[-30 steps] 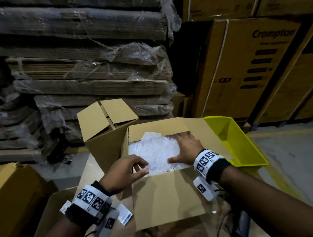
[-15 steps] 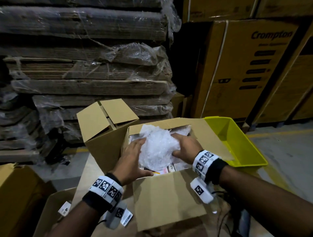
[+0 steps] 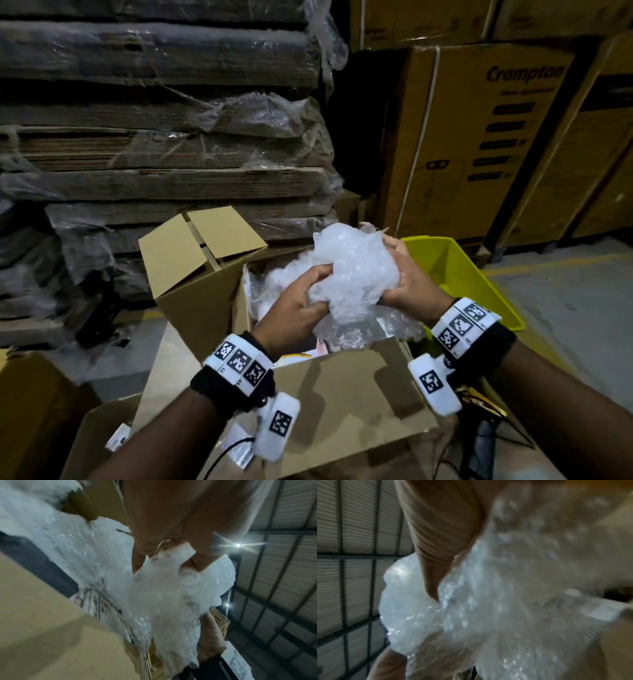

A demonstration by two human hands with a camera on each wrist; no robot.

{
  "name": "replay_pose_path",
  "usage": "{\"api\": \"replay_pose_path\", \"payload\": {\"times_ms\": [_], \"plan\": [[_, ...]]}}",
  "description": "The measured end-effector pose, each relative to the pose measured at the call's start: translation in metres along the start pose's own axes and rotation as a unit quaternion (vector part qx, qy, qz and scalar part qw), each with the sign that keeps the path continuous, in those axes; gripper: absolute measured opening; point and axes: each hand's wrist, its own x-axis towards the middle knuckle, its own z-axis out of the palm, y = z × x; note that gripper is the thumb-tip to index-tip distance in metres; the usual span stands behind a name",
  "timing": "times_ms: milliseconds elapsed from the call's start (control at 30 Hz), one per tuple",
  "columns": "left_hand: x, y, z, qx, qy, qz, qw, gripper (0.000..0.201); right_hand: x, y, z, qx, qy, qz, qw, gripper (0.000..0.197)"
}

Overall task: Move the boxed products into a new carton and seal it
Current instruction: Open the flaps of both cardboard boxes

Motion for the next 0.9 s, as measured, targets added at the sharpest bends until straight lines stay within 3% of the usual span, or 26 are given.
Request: {"api": "replay_pose_path", "payload": {"times_ms": [67,133,200,267,400,500,600,667,733,800,900], "plan": [[0.001,0.004,0.014,-0.046,0.003,-0.015,0.999,0.053,-0.006,0.002,0.004,0.101,-0.035,-0.013,0.994,0.102],[0.003,0.003,0.026,-0.081,-0.011,-0.022,0.996,0.050,-0.012,-0.001,0.012,0.210,-0.044,0.006,0.977,0.075],[0.006,0.002,0.032,-0.118,-0.021,-0.039,0.992,0.050,-0.020,-0.002,0.018,0.273,0.002,0.017,0.962,0.044],[0.008,0.003,0.032,-0.126,-0.025,-0.034,0.991,0.054,-0.023,0.004,0.014,0.295,0.071,0.032,0.952,0.029],[0.011,-0.001,0.018,-0.107,-0.021,0.013,0.994,0.055,-0.026,0.007,-0.016,0.238,0.170,0.042,0.955,0.041],[0.012,-0.009,0.006,-0.095,0.032,0.018,0.995,0.049,-0.026,0.006,-0.044,0.157,0.182,0.049,0.969,0.030],[0.012,-0.024,-0.007,0.094,0.106,0.013,0.990,0.065,-0.025,0.008,-0.071,0.223,0.221,0.025,0.949,0.064],[0.009,-0.039,-0.012,0.234,0.078,-0.053,0.968,0.091,-0.027,0.015,-0.081,0.222,0.237,-0.003,0.946,0.080],[0.007,-0.055,-0.010,0.321,0.010,-0.117,0.940,0.102,-0.032,0.013,-0.082,0.222,0.222,-0.002,0.949,0.089],[0.009,-0.067,-0.004,0.348,-0.022,-0.118,0.930,0.087,-0.032,0.013,-0.074,0.237,0.198,0.008,0.951,0.094],[0.014,-0.068,0.006,0.347,-0.023,-0.088,0.933,0.043,-0.034,0.016,-0.050,0.215,0.156,0.023,0.964,0.088]]}}
